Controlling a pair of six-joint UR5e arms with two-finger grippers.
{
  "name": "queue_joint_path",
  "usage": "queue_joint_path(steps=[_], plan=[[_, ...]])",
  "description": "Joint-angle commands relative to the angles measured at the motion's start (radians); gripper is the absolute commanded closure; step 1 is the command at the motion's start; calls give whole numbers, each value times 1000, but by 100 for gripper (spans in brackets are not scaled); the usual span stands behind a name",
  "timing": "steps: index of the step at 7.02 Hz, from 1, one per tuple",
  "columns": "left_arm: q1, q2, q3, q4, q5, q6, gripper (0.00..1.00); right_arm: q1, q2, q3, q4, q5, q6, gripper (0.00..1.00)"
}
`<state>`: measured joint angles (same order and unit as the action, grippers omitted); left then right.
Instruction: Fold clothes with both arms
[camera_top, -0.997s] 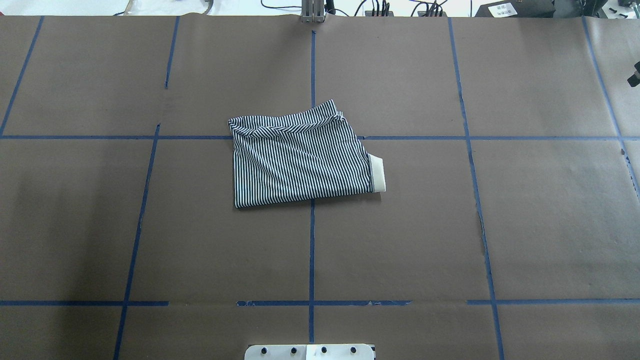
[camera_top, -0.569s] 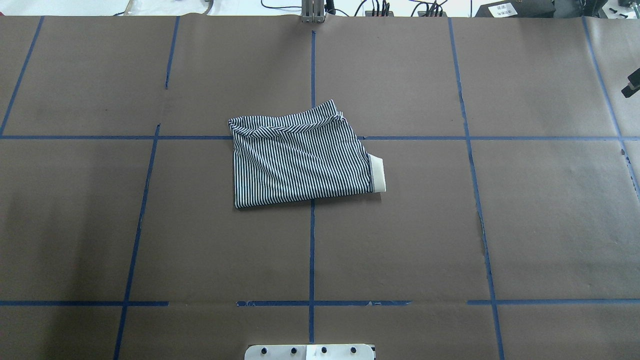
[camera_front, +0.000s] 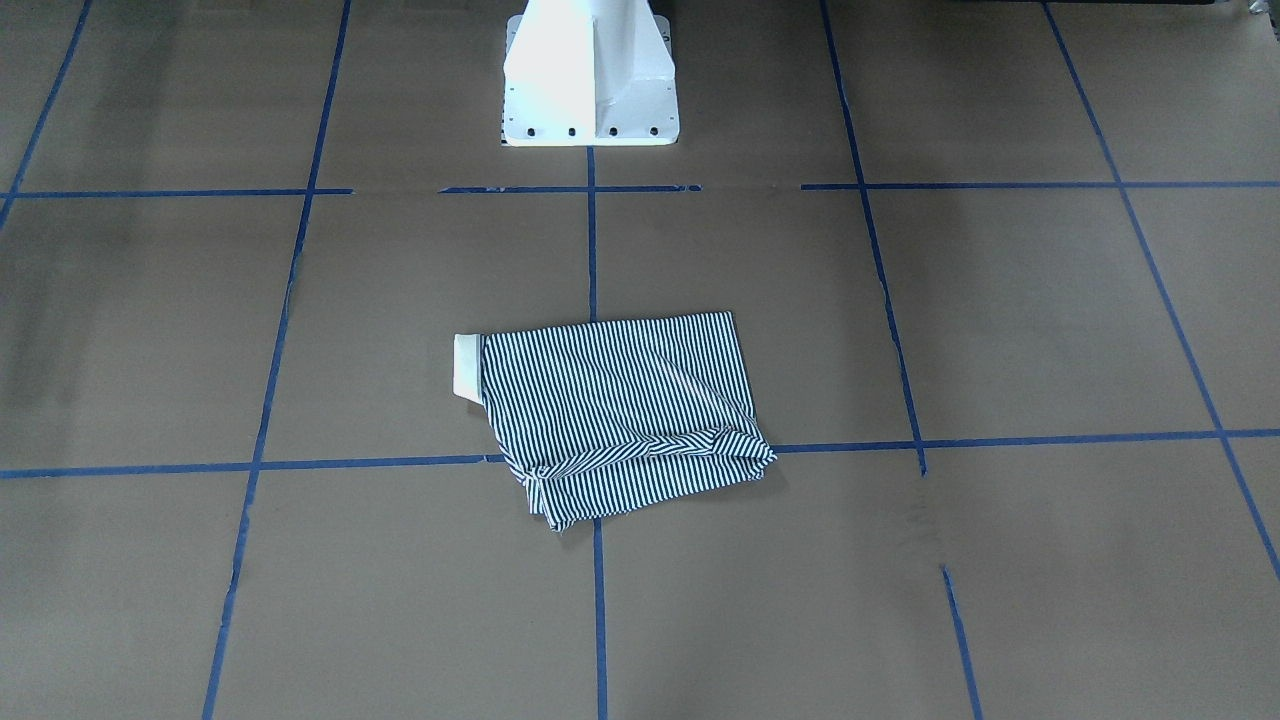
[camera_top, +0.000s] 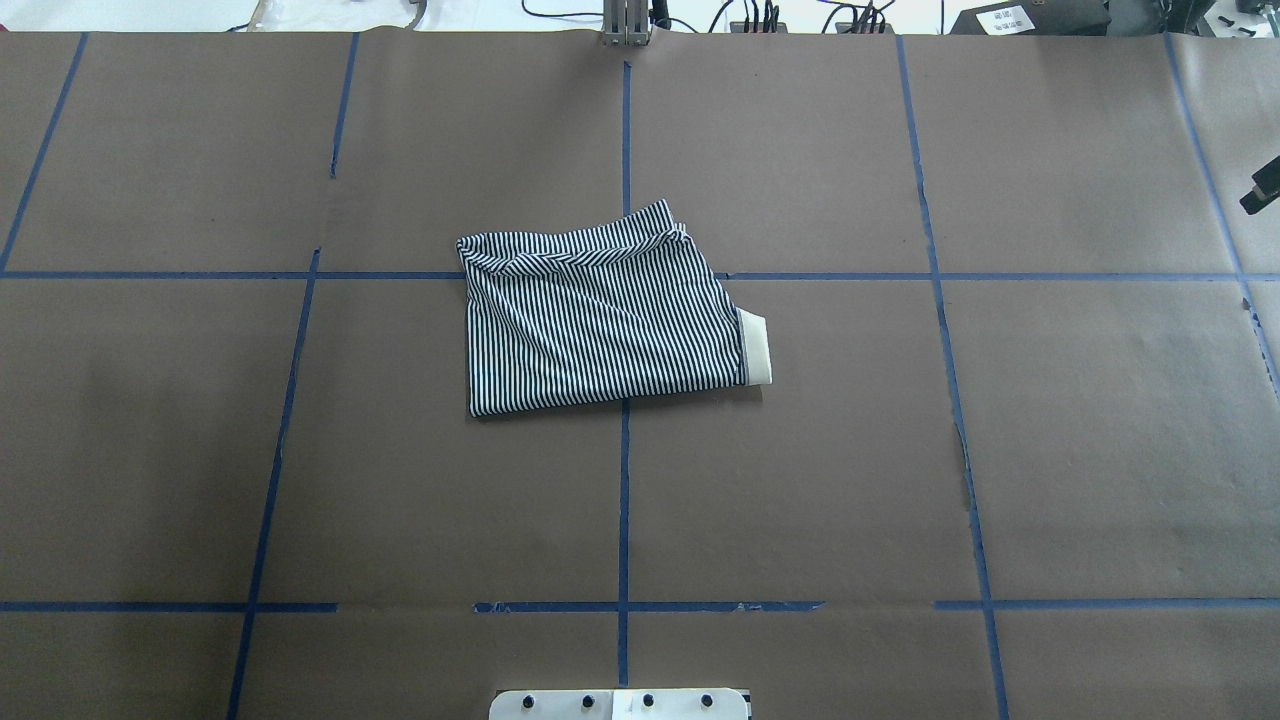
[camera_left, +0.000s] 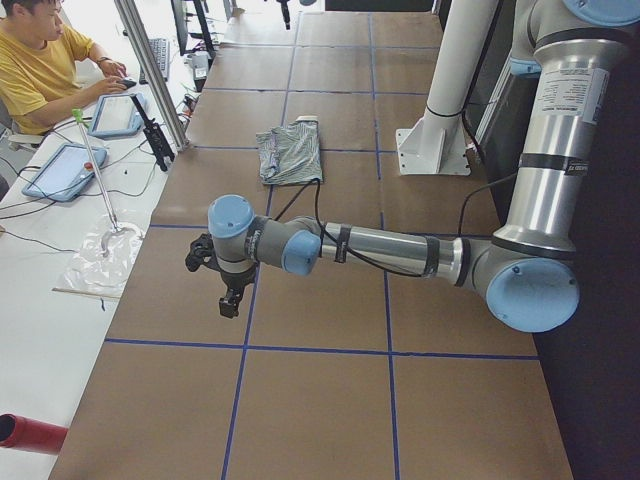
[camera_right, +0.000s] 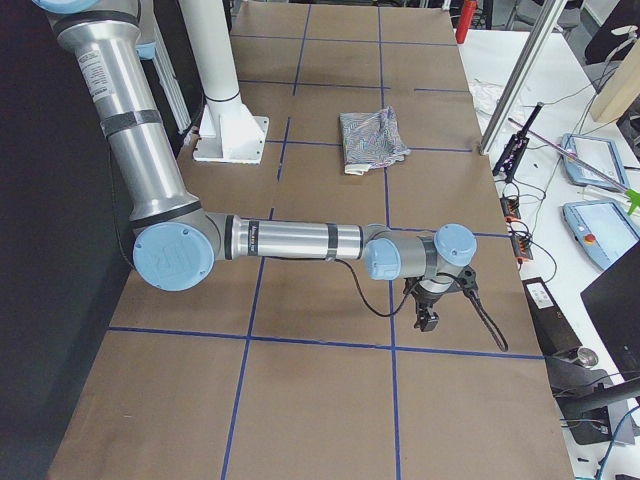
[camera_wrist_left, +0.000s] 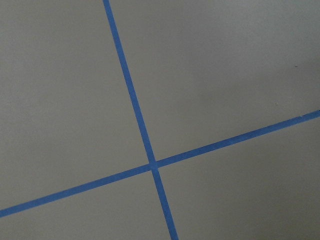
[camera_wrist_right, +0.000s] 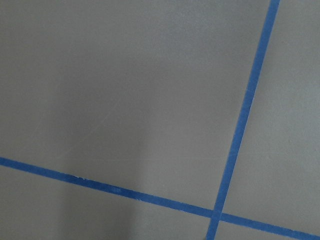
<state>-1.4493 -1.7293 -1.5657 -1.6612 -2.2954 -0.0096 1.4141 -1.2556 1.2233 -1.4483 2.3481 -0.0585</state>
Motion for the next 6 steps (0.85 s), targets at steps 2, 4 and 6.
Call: queue_joint_path(steps=[2, 4, 6], plan=[[30, -29, -8, 64, 31, -3, 0, -15, 2, 2, 2, 2, 0, 0], [32, -30, -20, 64, 30, -4, 0, -23, 2, 2, 12, 2, 0, 0], [37, -30, -27, 64, 30, -4, 0, -26, -1, -1, 43, 0, 0, 0]])
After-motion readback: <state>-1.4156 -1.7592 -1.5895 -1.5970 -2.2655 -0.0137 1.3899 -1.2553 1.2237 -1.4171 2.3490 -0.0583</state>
